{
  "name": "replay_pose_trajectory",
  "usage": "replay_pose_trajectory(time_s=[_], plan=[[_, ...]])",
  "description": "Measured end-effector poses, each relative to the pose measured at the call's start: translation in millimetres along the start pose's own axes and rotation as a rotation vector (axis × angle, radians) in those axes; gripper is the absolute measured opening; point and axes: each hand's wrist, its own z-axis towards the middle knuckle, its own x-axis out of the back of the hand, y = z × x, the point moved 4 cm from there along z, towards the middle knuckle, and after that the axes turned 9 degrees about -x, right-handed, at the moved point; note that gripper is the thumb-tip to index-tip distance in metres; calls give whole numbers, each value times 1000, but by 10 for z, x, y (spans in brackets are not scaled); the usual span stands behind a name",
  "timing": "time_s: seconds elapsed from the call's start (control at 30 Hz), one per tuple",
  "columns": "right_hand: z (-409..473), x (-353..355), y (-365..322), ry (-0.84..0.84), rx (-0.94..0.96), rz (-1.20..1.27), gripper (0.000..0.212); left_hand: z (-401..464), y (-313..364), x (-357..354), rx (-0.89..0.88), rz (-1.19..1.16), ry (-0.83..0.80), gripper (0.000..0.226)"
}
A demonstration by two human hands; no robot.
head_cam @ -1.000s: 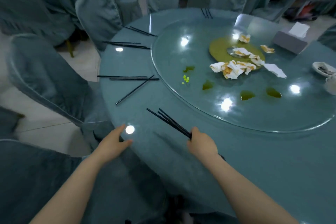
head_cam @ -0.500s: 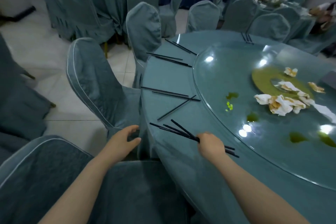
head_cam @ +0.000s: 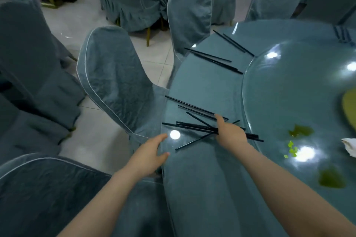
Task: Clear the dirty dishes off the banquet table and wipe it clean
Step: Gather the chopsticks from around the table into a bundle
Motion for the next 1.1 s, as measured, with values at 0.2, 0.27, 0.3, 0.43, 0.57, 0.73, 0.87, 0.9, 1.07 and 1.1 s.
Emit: replay_pose_trajectory(time_s=[0.2, 0.27, 0.3, 0.43, 0.57, 0.73, 0.87, 0.9, 1.07, 1.1], plan=[[505, -91, 27, -188, 110, 42, 88, 380, 92, -354, -24, 93, -17, 66], [592, -75, 15, -162, 146, 11, 65, 457, 118, -420, -31, 139, -37, 70], [601, -59, 9, -121, 167, 9, 51, 487, 128, -444, -38, 160, -41, 72], [498, -112, 16, 76, 186, 20, 29, 525, 156, -522, -31, 225, -29, 81], [332, -239, -48, 50, 210, -15, 24, 423, 126, -525, -13, 241, 19, 81], [95, -351, -204, 28, 276, -95, 28, 166, 63, -487, 52, 176, 91, 78], [-50, -388, -214, -49, 209, -69, 29, -70, 19, -440, 82, 142, 115, 76], [-84, -395, -198, -66, 189, -62, 30, -123, 12, -421, 85, 132, 125, 75], [-384, -424, -161, -84, 184, -11, 24, -385, -11, -297, 83, 74, 179, 72], [-445, -424, -136, -94, 157, 44, 22, -435, -12, -275, 78, 63, 188, 72]])
